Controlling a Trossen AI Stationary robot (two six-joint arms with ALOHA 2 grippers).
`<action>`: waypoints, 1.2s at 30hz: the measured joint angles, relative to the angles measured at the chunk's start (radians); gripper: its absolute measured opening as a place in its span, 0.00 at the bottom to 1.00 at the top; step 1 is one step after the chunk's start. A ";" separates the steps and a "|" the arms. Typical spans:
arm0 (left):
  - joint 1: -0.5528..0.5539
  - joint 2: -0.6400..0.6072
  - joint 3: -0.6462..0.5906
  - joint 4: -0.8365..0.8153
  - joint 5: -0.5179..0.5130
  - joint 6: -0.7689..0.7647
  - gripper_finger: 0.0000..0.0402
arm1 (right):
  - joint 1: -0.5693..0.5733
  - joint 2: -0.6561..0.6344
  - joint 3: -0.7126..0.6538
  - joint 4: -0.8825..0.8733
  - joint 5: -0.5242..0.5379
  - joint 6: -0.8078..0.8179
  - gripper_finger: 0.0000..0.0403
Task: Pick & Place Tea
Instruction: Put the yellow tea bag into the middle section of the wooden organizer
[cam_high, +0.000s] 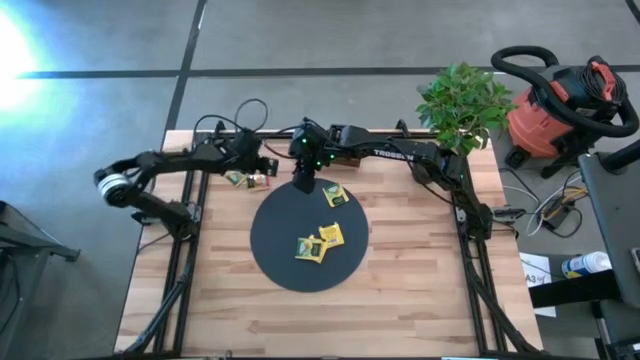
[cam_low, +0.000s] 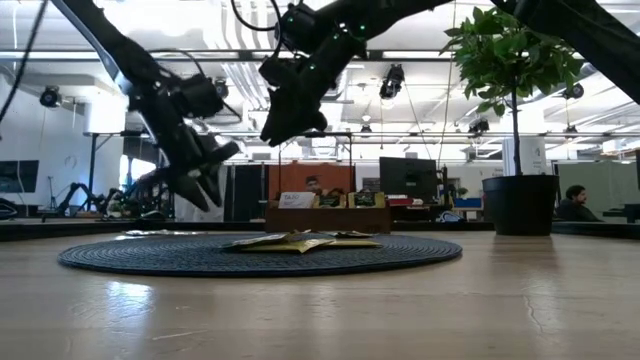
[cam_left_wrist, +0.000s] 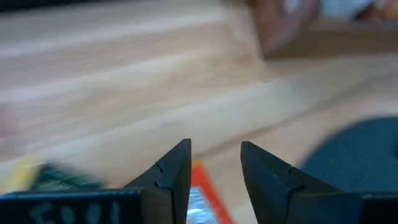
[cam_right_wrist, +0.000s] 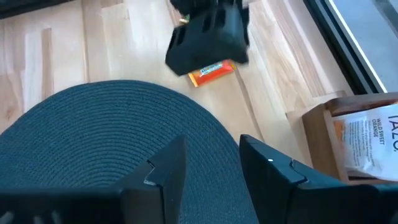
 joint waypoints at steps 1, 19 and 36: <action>-0.007 -0.019 0.000 -0.025 -0.046 -0.017 0.33 | 0.000 0.000 -0.003 0.004 0.000 0.000 0.36; -0.051 0.151 -0.031 -0.067 -0.004 -0.106 0.31 | 0.000 0.001 -0.063 0.062 -0.001 0.007 0.37; -0.192 -0.083 -0.036 -0.016 -0.093 0.018 0.31 | -0.045 0.001 -0.115 0.068 -0.124 0.144 0.33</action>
